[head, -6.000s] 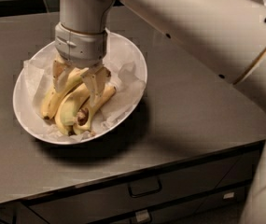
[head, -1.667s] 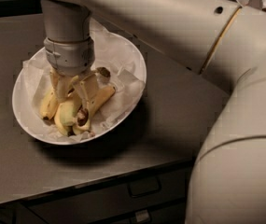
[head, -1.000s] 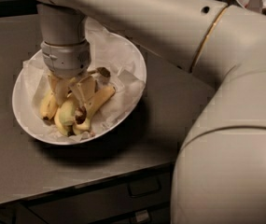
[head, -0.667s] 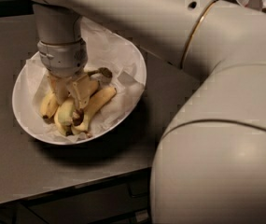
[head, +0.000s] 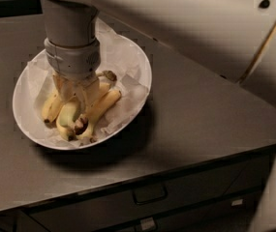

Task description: Pick banana from white bowl

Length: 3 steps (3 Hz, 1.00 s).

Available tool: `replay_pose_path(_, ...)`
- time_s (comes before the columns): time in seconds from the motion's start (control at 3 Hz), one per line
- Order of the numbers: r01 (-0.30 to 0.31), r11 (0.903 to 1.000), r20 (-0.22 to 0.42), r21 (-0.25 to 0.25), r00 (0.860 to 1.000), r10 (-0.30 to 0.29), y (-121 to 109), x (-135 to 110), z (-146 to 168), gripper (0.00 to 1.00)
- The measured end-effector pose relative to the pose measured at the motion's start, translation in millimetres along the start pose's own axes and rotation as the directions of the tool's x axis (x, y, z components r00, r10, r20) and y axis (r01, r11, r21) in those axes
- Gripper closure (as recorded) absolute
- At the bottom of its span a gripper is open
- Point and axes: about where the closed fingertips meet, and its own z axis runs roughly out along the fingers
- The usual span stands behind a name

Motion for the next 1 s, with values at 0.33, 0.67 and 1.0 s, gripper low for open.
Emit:
replay_pose_path(0.33,-0.009,0.9959,-0.058,0.09,0.998,0.014,14.1,-7.7,-21.4,1.0)
replay_pose_path(0.67,-0.009,0.9879,-0.105,0.155,0.994,0.025,24.6,-13.2,-38.9,1.0)
replay_pose_path(1.0,0.012,0.9725,-0.17,0.233,0.985,0.029,29.0,-21.0,-63.3,1.0)
